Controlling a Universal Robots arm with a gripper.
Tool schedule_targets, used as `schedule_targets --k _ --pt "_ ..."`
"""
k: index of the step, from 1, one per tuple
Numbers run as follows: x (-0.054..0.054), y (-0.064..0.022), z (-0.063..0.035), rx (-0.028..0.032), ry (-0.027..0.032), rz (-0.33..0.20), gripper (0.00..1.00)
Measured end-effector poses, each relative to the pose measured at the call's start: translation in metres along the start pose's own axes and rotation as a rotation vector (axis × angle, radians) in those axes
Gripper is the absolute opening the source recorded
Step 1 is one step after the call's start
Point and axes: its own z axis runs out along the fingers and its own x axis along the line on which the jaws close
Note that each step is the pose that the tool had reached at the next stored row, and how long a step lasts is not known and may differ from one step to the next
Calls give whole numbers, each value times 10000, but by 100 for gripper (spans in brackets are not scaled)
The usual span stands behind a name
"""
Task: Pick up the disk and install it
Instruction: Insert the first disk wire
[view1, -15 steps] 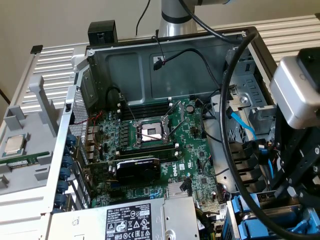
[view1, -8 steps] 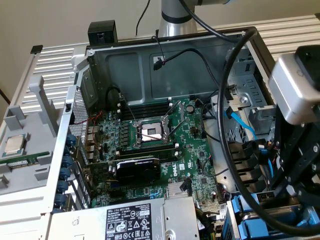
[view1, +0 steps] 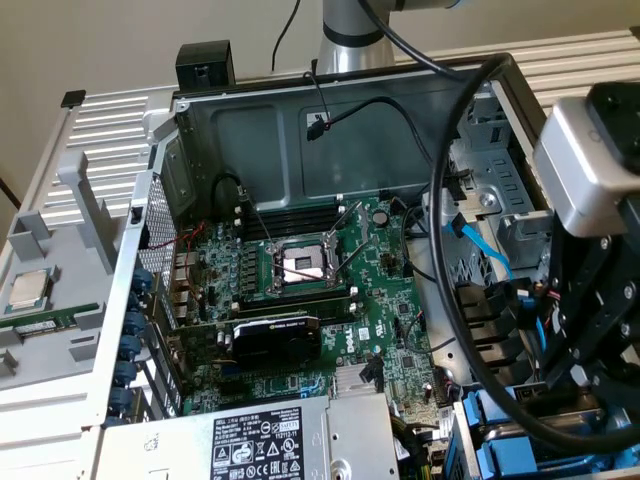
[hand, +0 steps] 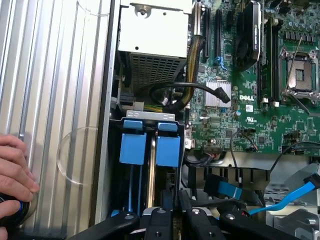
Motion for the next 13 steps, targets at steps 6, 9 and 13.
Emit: schedule_targets --k 6,9,13 --pt "-26 -4 3 -8 254 65 17" --pt "-39 -12 2 -10 338 101 17" --pt "-52 -30 3 -8 386 159 17"
